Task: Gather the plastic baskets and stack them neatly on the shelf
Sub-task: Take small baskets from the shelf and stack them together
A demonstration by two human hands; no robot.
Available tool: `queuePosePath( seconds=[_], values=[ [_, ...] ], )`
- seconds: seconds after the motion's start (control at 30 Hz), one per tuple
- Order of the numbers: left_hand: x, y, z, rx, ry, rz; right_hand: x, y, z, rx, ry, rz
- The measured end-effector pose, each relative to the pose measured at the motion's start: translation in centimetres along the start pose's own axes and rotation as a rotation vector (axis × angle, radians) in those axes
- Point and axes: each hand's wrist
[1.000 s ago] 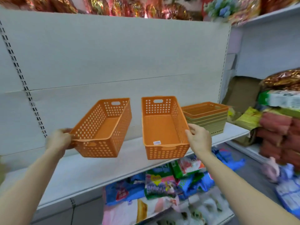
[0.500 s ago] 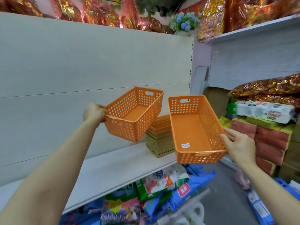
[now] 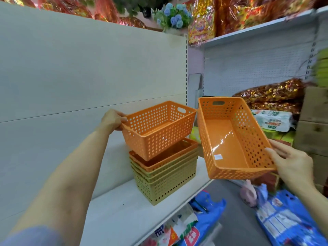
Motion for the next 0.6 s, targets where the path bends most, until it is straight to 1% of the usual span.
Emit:
queuePosePath(
  seconds=[0.17,0.3,0.47,0.6],
  values=[
    [-2.6,-1.8,1.8,0.035,-0.111,0.057,-0.5,1.2,1.5,0.018,0.024,-0.037],
    [-4.6,-4.0,1.6,0.067,-0.162,0.039,-0.4,0.8,2.3,-0.014,-0.035,-0.017],
    [-5.7,-6.6,2.0,0.1,-0.2,0.059,-0.8,0.3,3.2,-0.05,-0.061,0.122],
    [-6.4,-7.4,1.7,0.042,-0.134,0.089,-1.7,-2.0,4.0,-0.045,-0.154,0.355]
  ],
)
Point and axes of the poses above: each hand's wrist, its own z-axis towards the middle knuckle, its own x-axis out of the back of the hand, y = z × x, and after that the axes turned 2 degrees about -y, right-handed
